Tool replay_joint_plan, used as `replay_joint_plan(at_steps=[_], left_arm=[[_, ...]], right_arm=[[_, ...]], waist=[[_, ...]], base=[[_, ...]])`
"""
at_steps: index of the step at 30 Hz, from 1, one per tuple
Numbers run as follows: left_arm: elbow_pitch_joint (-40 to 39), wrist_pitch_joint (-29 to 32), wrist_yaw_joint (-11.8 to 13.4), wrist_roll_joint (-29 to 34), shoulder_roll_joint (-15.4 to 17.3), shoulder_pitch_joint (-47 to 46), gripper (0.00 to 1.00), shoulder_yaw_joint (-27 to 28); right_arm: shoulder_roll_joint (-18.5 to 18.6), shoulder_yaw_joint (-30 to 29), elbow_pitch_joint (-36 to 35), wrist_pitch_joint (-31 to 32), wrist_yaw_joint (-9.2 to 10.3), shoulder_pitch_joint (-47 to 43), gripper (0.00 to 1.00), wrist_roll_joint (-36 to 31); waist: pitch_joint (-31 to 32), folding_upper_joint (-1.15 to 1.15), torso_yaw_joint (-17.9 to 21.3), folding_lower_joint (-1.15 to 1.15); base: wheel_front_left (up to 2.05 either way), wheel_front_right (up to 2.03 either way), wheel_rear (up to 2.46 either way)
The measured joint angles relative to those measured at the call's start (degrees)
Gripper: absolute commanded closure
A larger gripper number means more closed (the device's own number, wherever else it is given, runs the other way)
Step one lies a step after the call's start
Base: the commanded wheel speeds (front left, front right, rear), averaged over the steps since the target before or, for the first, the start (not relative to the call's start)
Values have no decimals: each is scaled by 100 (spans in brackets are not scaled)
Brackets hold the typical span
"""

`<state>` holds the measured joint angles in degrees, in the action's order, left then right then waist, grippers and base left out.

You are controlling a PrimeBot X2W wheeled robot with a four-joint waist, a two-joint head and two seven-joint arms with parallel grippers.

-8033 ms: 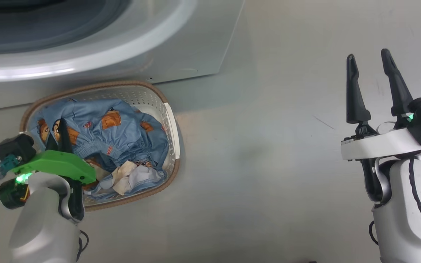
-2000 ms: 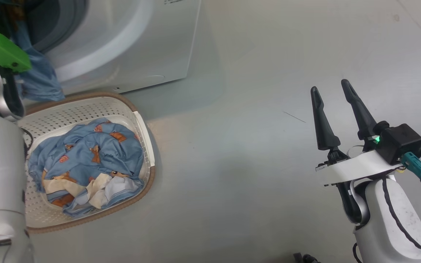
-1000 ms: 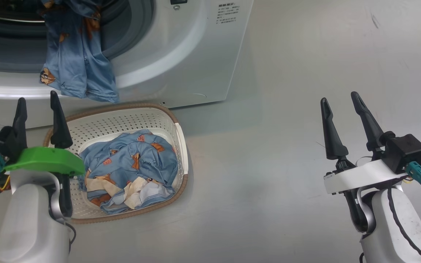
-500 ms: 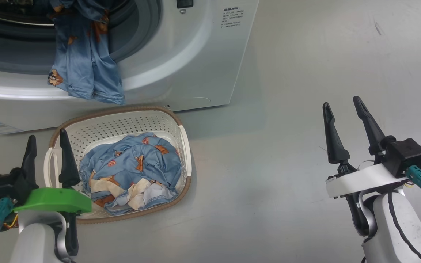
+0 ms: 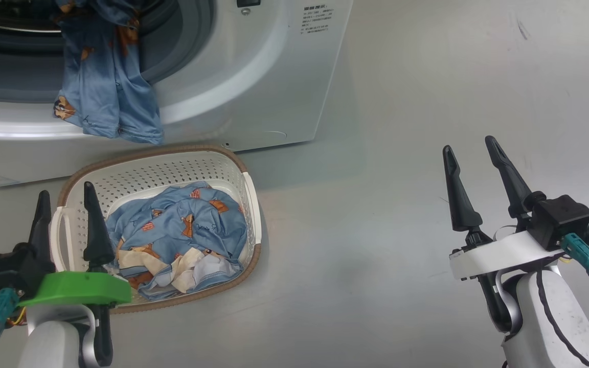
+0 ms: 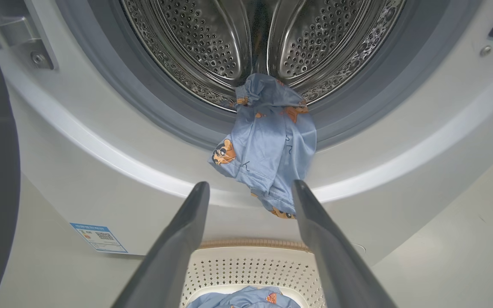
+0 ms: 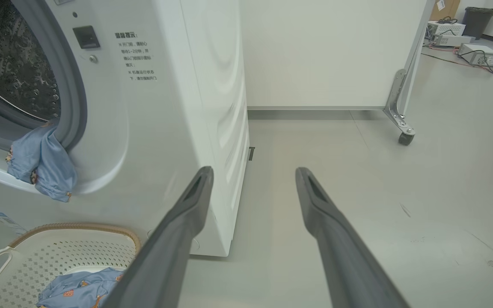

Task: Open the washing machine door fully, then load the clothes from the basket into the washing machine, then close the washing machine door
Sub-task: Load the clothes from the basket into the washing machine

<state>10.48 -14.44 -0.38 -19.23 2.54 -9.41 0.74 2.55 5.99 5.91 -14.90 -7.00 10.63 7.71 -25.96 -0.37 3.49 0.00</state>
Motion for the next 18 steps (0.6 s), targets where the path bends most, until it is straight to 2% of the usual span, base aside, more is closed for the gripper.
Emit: replay_joint_plan(at_steps=[9,18], left_arm=[[46,156,42,27,27,-105,0,-74],[405,469,127,115,246,-794,0,-19]], right_arm=[[2,79,-73,0,0,72,0,41],[3,171,-133,0,0,199,0,103]], waist=[[-204,0,194,0],[-463,0,459,0]], base=[[0,0,0],[0,0,0]])
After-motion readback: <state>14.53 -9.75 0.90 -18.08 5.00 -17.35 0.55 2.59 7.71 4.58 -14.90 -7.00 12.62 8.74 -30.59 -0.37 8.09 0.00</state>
